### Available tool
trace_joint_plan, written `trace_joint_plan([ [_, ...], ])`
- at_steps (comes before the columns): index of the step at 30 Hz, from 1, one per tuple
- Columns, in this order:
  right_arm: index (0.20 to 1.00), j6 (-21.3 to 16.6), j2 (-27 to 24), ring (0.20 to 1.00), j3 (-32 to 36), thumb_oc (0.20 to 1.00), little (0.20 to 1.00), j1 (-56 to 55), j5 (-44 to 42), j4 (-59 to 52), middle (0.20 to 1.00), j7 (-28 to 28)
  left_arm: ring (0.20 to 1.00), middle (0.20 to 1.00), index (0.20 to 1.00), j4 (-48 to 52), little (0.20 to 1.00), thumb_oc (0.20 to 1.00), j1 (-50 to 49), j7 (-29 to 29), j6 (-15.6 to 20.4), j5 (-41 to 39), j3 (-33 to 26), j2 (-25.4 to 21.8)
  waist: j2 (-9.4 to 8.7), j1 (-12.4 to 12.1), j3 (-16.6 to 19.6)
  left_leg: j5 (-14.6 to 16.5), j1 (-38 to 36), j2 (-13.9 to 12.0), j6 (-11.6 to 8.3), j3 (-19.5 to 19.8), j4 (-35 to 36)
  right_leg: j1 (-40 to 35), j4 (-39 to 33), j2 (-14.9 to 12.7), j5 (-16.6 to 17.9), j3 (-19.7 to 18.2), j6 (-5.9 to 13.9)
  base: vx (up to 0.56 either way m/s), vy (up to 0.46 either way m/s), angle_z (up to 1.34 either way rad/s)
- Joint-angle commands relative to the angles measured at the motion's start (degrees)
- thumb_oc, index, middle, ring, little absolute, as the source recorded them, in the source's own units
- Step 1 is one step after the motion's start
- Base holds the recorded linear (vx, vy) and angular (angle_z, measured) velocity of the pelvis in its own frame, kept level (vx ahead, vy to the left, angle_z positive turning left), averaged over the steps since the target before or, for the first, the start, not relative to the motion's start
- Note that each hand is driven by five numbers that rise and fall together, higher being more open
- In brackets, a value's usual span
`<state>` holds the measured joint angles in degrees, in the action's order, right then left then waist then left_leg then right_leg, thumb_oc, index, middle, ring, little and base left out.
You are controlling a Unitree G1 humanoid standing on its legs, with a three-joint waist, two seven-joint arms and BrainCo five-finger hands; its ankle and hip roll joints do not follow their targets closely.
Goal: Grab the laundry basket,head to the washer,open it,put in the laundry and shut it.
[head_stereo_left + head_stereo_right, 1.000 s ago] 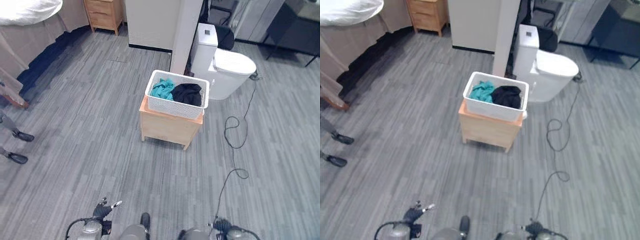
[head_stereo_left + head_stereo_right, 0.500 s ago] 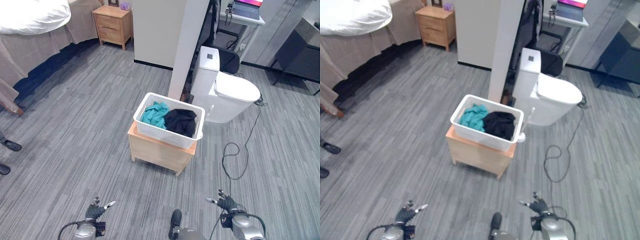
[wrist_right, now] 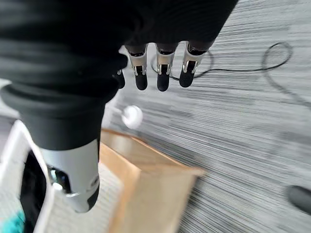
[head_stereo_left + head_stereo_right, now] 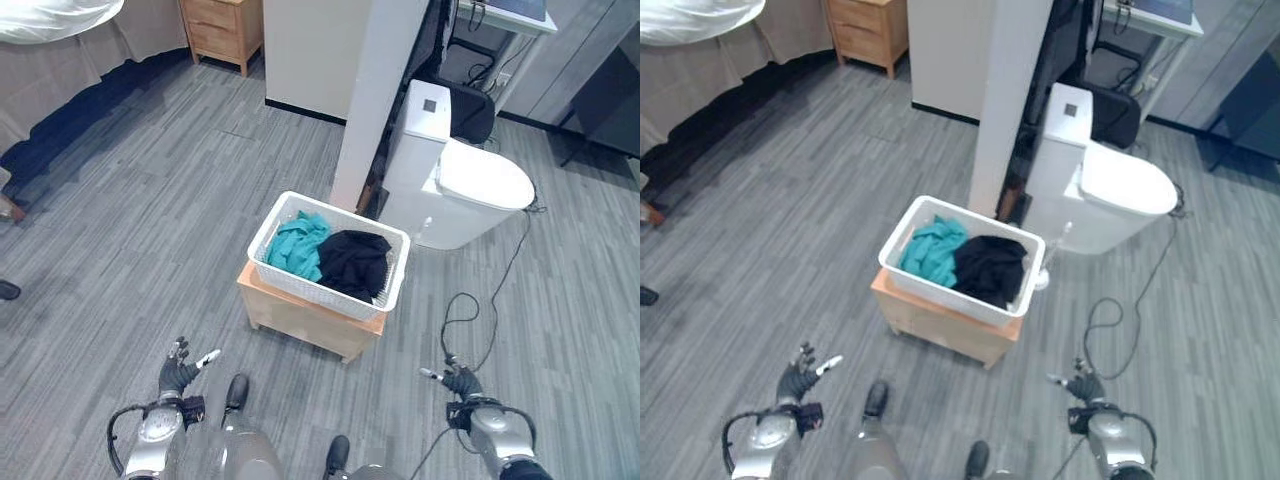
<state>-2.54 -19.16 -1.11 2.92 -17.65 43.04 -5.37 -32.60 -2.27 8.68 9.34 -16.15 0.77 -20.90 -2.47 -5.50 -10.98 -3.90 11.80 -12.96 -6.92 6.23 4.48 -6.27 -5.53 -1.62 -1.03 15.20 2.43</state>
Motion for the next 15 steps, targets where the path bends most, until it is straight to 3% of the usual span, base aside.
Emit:
trace_joint_plan([
  [1, 1.000, -4.1, -3.1, 1.000, 2.5, 1.000, 1.000, 1.8, -4.0, -3.3, 1.000, -2.5, 1.000, 1.000, 1.000, 7.1, 1.000, 1.000, -1.5, 0.8, 1.3, 5.4, -1.5, -4.9, -1.37, -1.7, 3.2, -1.3, -2.1, 1.4, 1.59, -1.5, -3.0, 1.2, 3.9, -4.0, -5.0, -0.6, 2.67, 0.26, 0.331, -0.27],
  [4, 1.000, -3.8, -3.9, 1.000, 4.5, 1.000, 1.000, 4.8, -3.7, -2.4, 1.000, -3.6, 1.000, 1.000, 1.000, 11.9, 1.000, 1.000, -1.9, 0.5, 0.8, 6.6, -2.1, -6.9, -1.33, -2.8, 4.2, 1.5, -2.3, 4.7, 3.04, -0.5, -6.6, 1.4, 7.9, -6.7, -4.6, -1.8, 3.94, 0.23, 0.308, -0.50],
  [6, 1.000, -3.6, -3.8, 1.000, 4.5, 1.000, 1.000, 5.9, -3.6, -1.7, 1.000, -4.0, 1.000, 1.000, 1.000, 13.8, 1.000, 1.000, -2.1, 0.4, 0.2, 7.1, -2.3, -7.5, -1.36, -3.4, 4.1, 2.5, -2.6, 5.6, 4.03, -1.5, -7.5, 2.4, 10.8, -7.8, -4.8, -2.2, 4.54, 0.12, 0.214, -0.23],
  [8, 1.000, -3.4, -3.6, 1.000, 5.0, 1.000, 1.000, 8.8, -4.3, -0.4, 1.000, -5.0, 1.000, 1.000, 1.000, 16.2, 1.000, 1.000, -1.7, 0.4, -1.0, 9.7, -2.2, -9.1, -0.75, -4.0, 3.7, 3.9, -3.6, 6.9, 5.81, -3.5, -8.3, 5.3, 15.6, -9.7, -2.9, -1.5, 5.88, 0.12, 0.281, -0.53],
  [9, 1.000, -3.1, -4.1, 1.000, 4.9, 1.000, 1.000, 10.9, -4.6, 1.1, 1.000, -5.3, 1.000, 1.000, 1.000, 18.1, 1.000, 1.000, -1.4, 0.6, -2.0, 12.1, -3.3, -10.0, -0.14, -5.7, 3.8, 5.5, -5.2, 7.6, 6.53, -7.3, -8.1, 6.3, 15.0, -13.8, 1.3, 3.7, 7.71, 0.11, 0.271, -0.54],
  [11, 1.000, -1.9, -4.7, 1.000, 4.2, 1.000, 1.000, 12.5, -4.0, 2.1, 1.000, -4.9, 1.000, 1.000, 1.000, 19.5, 1.000, 1.000, -0.9, -0.2, -3.4, 13.5, -3.6, -10.8, 0.58, -6.0, 4.4, 6.4, -6.5, 7.3, 6.43, -8.6, -6.9, 5.9, 12.6, -16.2, 3.9, 8.5, 8.62, 0.09, 0.102, -1.09],
  [13, 1.000, -1.2, -5.1, 1.000, 4.1, 1.000, 1.000, 13.2, -4.0, 2.5, 1.000, -4.8, 1.000, 1.000, 1.000, 19.9, 1.000, 1.000, -0.2, -0.6, -4.5, 14.1, -3.9, -11.2, 1.22, -5.9, 4.2, 6.7, -6.9, 7.0, 6.64, -8.9, -6.6, 5.9, 11.7, -17.0, 5.3, 9.5, 8.97, 0.07, 0.034, -1.19],
  [15, 1.000, 0.0, -5.9, 1.000, 4.1, 1.000, 1.000, 13.1, -3.4, 1.5, 1.000, -3.6, 1.000, 1.000, 1.000, 20.8, 1.000, 1.000, 1.2, -3.0, -5.3, 13.9, -3.5, -11.7, 0.71, -5.6, 4.3, 6.5, -7.1, 8.6, 7.12, -10.3, -6.1, 4.7, 8.7, -17.3, 6.1, 9.5, 8.78, 0.13, 0.071, 0.15],
])
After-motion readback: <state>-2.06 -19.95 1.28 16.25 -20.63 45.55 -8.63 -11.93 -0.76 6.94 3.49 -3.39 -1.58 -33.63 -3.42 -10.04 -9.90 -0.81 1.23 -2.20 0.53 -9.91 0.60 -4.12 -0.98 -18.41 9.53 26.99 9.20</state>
